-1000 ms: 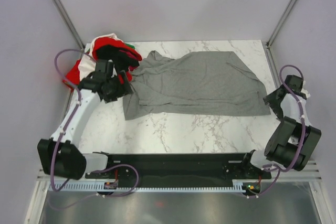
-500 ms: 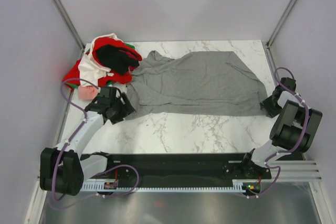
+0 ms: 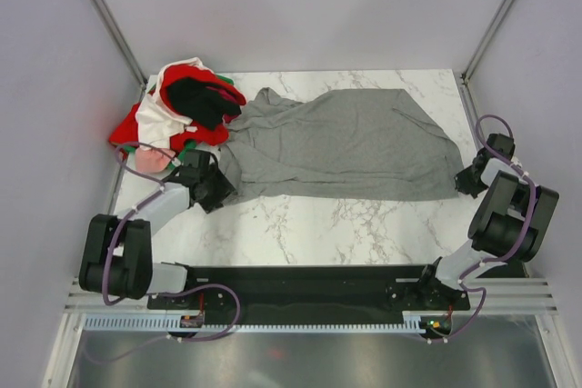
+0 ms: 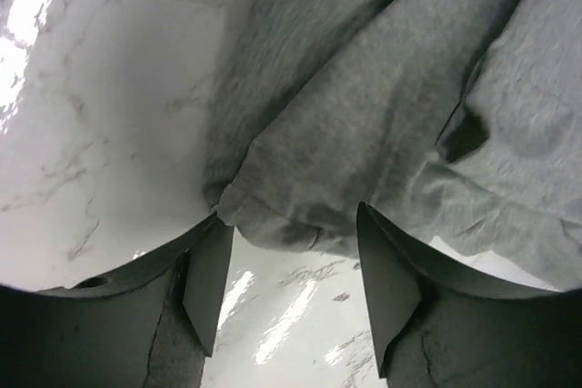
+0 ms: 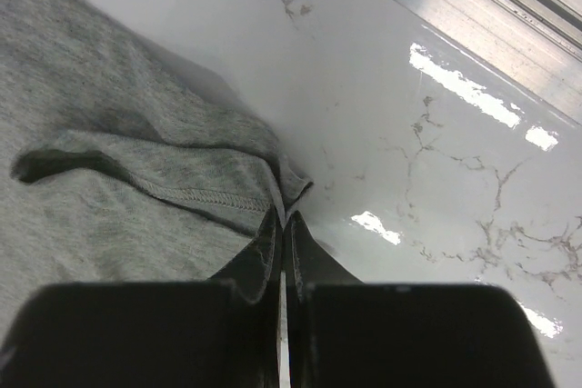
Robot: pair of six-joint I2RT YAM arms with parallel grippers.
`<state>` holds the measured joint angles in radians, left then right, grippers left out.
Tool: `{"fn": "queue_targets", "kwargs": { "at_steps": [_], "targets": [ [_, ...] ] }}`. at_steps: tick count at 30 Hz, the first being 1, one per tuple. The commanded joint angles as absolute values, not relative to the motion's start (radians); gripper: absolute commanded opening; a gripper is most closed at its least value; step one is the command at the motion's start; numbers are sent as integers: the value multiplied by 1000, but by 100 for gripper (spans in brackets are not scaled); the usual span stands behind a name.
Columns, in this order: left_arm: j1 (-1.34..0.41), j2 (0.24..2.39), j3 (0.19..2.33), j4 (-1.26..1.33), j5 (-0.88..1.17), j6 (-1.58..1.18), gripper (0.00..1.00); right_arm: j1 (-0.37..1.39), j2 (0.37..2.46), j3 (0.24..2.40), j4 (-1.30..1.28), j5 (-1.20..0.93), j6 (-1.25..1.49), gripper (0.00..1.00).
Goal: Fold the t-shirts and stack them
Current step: Fold the tshirt
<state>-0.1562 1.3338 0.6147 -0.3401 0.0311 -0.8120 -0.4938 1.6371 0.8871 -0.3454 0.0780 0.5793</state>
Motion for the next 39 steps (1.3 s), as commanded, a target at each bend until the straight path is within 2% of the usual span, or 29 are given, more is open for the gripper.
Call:
{"fn": "queue_targets", "kwargs": {
  "at_steps": [1,3,4,5,7,10,13,17,18,19,21,23,26,28,31,39],
  "targets": [
    [-155,1414,618,-268,-47,-865,64,-494,1660,842,-347,57,575,0],
    [-155,1427,629,-255,-60,-871,55,-492,1649,838,-345,41,577,0],
    [-155,1436,638,-244,-61,-870,45,-491,1644,835,-339,28,578,0],
    [-155,1439,643,-235,-60,-870,26,-491,1641,833,-339,17,581,0],
    [-155,1465,686,-232,-45,-851,3,-488,1635,838,-341,8,589,0],
    [-156,1467,787,-286,-34,-828,2,-485,1638,874,-359,3,612,0],
    [-156,1456,944,-374,-34,-828,2,-463,1652,1003,-429,-41,650,0],
    [-155,1486,1291,-604,-23,-799,2,-456,1700,1427,-645,-90,664,0],
    [-146,1491,1462,-648,-29,-778,2,-462,1707,1509,-685,-97,658,0],
    [-143,1488,1547,-696,-60,-769,2,-468,1706,1649,-718,-98,655,0],
    [-140,1444,1723,-759,-106,-730,2,-506,1677,1741,-781,-116,649,0],
    [-138,1387,1755,-767,-167,-707,2,-540,1639,1744,-801,-156,634,0],
    [-135,1286,1659,-775,-141,-689,2,-563,1547,1576,-772,-161,607,0],
    [-135,1215,1496,-752,-103,-696,2,-563,1479,1388,-709,-204,629,0],
    [-135,1096,1257,-698,-80,-706,2,-566,1431,1217,-658,-204,617,0],
    [-129,819,727,-680,-83,-747,2,-614,1319,982,-615,-65,554,0]
  ]
}}
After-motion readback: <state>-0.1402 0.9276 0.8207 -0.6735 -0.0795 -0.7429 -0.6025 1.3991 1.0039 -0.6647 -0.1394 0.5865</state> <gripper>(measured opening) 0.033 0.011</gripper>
